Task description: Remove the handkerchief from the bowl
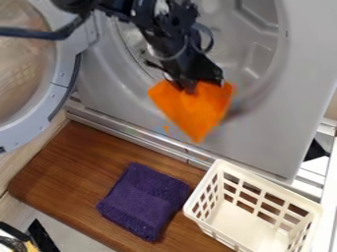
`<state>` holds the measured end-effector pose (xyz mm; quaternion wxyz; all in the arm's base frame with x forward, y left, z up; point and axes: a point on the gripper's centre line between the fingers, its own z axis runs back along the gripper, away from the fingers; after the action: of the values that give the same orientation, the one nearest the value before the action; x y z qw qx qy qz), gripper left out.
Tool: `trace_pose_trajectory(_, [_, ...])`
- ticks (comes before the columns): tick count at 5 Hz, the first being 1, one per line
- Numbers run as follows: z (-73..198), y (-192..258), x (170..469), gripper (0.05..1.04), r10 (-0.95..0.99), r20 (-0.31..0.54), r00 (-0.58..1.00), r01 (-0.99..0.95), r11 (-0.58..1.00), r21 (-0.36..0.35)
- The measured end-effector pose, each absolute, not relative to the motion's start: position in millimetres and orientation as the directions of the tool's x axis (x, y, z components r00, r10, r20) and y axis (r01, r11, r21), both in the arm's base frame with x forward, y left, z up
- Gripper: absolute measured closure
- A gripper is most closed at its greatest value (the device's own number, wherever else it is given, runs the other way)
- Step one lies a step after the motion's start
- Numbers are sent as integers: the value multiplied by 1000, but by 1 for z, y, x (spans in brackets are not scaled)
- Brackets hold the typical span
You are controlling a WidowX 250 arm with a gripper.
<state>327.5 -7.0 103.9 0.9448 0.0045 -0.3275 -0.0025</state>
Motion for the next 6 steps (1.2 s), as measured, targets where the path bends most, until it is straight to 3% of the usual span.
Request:
trace_pose_trajectory(3, [104, 33, 386, 992, 7, 689, 724, -52, 998, 45])
trace_pose_trajectory(5, [79, 44, 408, 958, 39, 651, 758, -68, 997, 20])
trace_pose_trajectory(6, [68, 40, 412, 762, 51, 615, 787, -60, 998, -6])
